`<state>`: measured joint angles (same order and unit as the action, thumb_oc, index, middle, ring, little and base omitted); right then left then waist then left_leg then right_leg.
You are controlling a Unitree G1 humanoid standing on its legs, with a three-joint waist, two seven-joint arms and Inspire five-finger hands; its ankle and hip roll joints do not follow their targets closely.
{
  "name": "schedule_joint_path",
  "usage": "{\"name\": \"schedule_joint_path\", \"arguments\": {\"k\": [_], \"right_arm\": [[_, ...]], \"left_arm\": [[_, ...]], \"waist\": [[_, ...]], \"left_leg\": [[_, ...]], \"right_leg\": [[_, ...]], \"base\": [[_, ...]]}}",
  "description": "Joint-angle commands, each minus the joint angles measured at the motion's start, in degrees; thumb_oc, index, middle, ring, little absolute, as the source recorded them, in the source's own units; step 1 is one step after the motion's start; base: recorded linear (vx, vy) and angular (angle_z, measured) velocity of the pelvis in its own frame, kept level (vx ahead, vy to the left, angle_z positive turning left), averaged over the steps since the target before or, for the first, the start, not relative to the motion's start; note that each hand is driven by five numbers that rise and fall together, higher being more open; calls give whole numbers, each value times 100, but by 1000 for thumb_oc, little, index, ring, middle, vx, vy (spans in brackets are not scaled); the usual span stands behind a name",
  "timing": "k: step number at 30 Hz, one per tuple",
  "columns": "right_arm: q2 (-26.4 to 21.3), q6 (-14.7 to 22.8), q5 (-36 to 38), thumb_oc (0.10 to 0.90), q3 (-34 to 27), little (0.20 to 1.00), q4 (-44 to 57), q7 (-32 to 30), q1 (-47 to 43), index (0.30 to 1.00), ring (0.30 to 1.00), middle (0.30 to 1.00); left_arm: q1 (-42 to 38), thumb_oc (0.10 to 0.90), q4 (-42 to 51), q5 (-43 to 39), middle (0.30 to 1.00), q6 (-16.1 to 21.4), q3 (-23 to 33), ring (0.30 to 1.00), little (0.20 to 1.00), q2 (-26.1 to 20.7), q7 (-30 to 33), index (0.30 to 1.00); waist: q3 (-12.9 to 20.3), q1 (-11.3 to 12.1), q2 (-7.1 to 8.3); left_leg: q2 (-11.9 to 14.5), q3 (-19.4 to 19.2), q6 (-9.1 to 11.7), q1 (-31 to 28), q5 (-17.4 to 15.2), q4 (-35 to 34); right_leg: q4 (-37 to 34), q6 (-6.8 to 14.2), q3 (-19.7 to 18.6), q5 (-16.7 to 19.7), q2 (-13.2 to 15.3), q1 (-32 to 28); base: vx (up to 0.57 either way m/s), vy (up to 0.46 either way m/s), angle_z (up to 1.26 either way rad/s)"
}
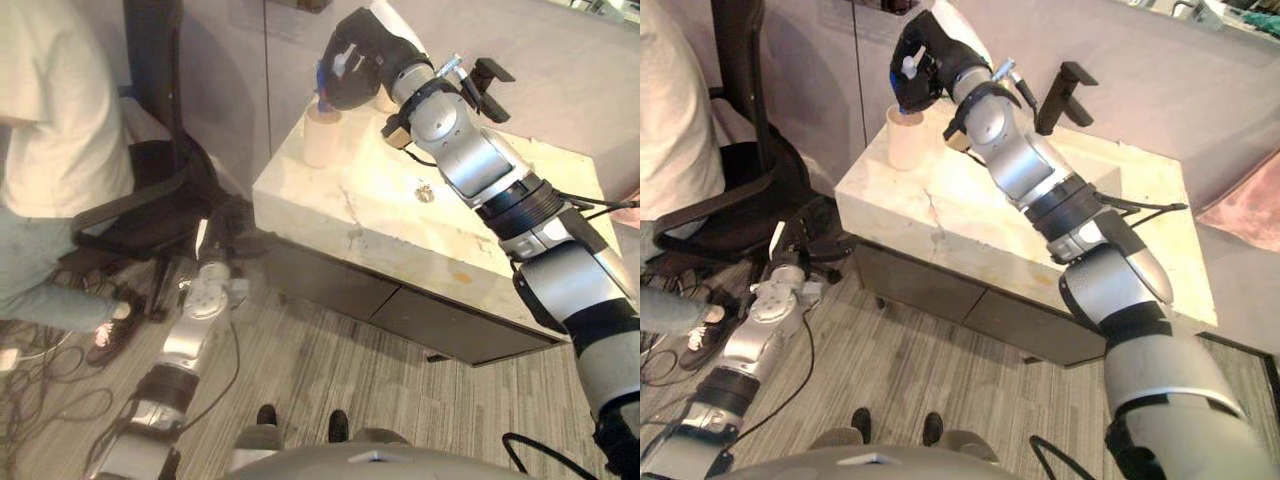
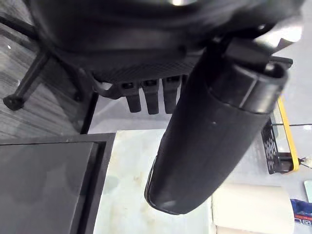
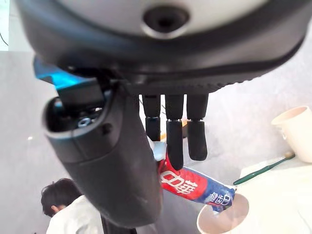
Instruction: Organize the bathroom.
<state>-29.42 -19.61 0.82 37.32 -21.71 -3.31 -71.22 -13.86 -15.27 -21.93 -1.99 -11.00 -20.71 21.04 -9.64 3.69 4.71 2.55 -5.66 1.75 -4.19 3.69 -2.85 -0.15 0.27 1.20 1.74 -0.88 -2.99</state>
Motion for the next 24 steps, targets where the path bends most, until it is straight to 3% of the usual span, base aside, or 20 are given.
{"name": "schedule_joint_path", "arguments": {"k": [1, 3, 4, 6, 8, 9, 12, 24], "right_arm": [[-409, 200, -193, 400, -341, 300, 427, -570, -510, 300, 300, 300], [-539, 213, -110, 400, -416, 300, 376, -473, -443, 300, 300, 300], [-554, 240, -58, 400, -367, 300, 251, -472, -488, 300, 300, 300], [-530, 236, -42, 400, -310, 300, 140, -426, -580, 300, 300, 300], [-499, 324, -44, 400, -250, 300, -18, -416, -653, 300, 300, 300], [-482, 481, 50, 400, -168, 300, -232, -380, -705, 300, 300, 300], [-438, 357, 128, 400, -134, 300, -231, -410, -725, 300, 300, 300], [-480, 294, 259, 400, -155, 300, 89, -344, -684, 300, 300, 300]], "left_arm": [[-623, 800, 184, 170, 900, 541, -300, 900, 900, -106, -9, 900], [-566, 800, 197, 253, 900, 522, -345, 900, 900, -36, -129, 900], [-476, 800, 167, 261, 900, 571, -357, 900, 900, -21, -125, 900], [-431, 800, 102, 295, 900, 588, -349, 900, 900, -16, -120, 900], [-463, 800, 69, 275, 900, 574, -345, 900, 900, -27, -103, 900], [-469, 800, 46, 247, 900, 568, -374, 900, 900, -45, -75, 900], [-459, 800, 1, 251, 900, 505, -382, 900, 900, -69, -125, 900], [-259, 800, 40, 291, 900, 609, -341, 900, 900, -111, -60, 900]], "waist": [[422, 7, 368], [401, 47, 473], [420, 51, 556], [491, -4, 599], [542, -65, 559], [603, -111, 447], [689, -150, 358], [859, -193, 224]], "left_leg": [[-241, 288, -33, 674, -223, 948], [-223, 263, 61, 877, -281, 1402], [-330, 398, -9, 849, -517, 1745], [-397, 523, -68, 697, -685, 2034], [-436, 619, -119, 459, -870, 1778], [-417, 660, -115, 223, -752, 1200], [-385, 682, -110, -1, -633, 718], [-425, 643, -152, -143, -507, 329]], "right_leg": [[284, -22, -16, -199, -154, -133], [83, -27, 41, -88, -52, -281], [52, -37, -20, -31, 17, -261], [72, -62, -92, 36, 48, -164], [121, -36, -89, 36, 28, -95], [157, -12, -35, 69, -10, 3], [95, 13, -19, 74, -30, 7], [-137, 103, -204, 163, -26, -47]], "base": [[-107, -125, 24], [-62, -72, 36], [-58, -25, 24], [-73, 9, 4], [-49, 64, -6], [-35, 72, -8], [-11, 50, 4], [-16, 35, -5]]}}
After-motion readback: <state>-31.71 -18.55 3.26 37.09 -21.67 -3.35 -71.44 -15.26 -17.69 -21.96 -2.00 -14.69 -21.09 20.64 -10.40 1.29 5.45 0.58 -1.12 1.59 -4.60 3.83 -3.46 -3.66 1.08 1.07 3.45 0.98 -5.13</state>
